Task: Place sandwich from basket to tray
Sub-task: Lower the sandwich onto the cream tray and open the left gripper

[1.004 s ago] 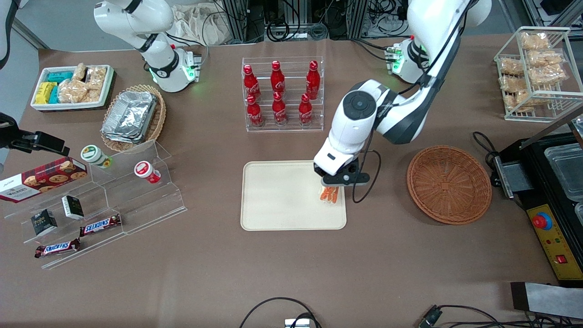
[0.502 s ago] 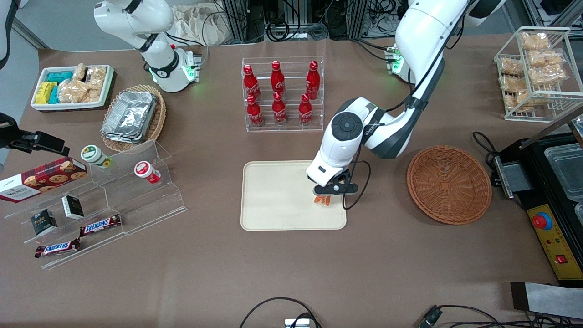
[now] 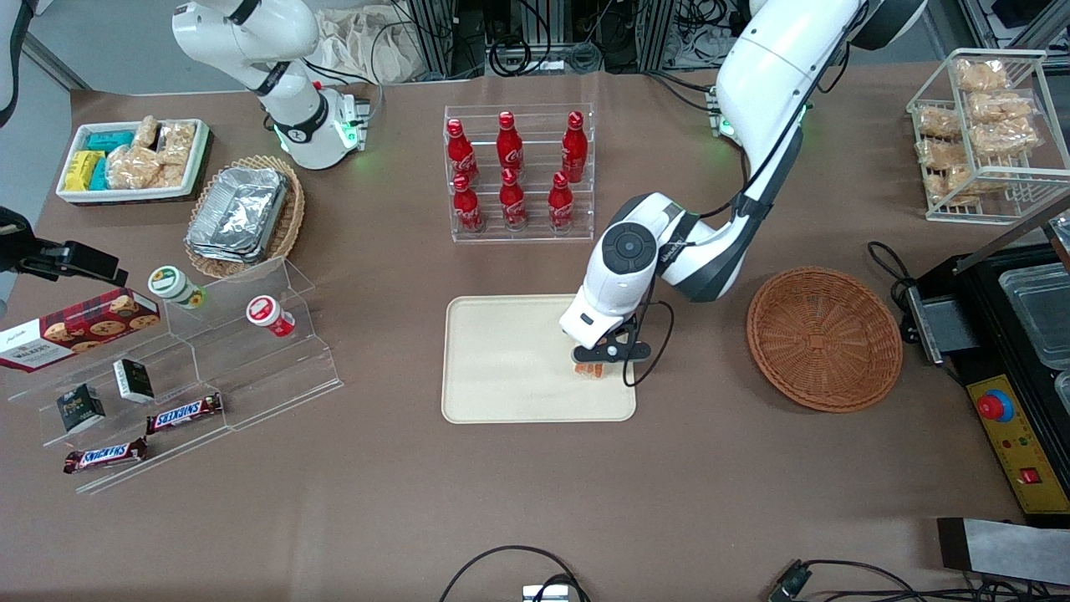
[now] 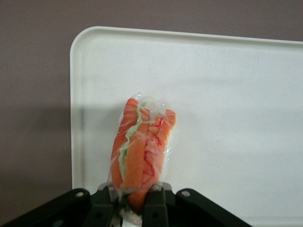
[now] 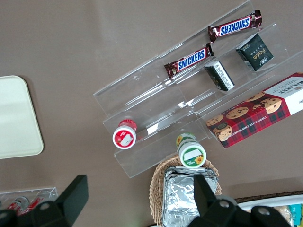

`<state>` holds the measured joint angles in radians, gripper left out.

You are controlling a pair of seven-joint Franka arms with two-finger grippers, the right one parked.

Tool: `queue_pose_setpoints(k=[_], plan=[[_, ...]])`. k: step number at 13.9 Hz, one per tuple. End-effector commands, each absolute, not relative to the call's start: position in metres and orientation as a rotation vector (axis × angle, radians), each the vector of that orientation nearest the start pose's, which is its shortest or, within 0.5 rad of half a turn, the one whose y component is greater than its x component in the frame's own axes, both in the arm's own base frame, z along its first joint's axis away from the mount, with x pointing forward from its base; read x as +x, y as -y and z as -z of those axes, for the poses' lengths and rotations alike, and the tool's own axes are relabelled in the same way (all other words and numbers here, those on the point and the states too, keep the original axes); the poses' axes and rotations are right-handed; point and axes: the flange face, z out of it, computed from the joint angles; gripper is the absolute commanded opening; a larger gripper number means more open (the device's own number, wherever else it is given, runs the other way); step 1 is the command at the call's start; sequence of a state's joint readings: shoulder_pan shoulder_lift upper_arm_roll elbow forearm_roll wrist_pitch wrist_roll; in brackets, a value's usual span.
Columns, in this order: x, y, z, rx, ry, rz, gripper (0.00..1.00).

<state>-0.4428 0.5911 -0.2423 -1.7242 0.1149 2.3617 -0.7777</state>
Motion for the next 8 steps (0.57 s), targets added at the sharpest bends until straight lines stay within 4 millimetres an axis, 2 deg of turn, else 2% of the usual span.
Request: queue_pose_setpoints(k=[1,8], plan=[[0.539,0.421,-0.252,-3.22,0.109,0.049,0.17],[0.539,0.422,-0.236,-3.222,0.11,0.039,0.21]])
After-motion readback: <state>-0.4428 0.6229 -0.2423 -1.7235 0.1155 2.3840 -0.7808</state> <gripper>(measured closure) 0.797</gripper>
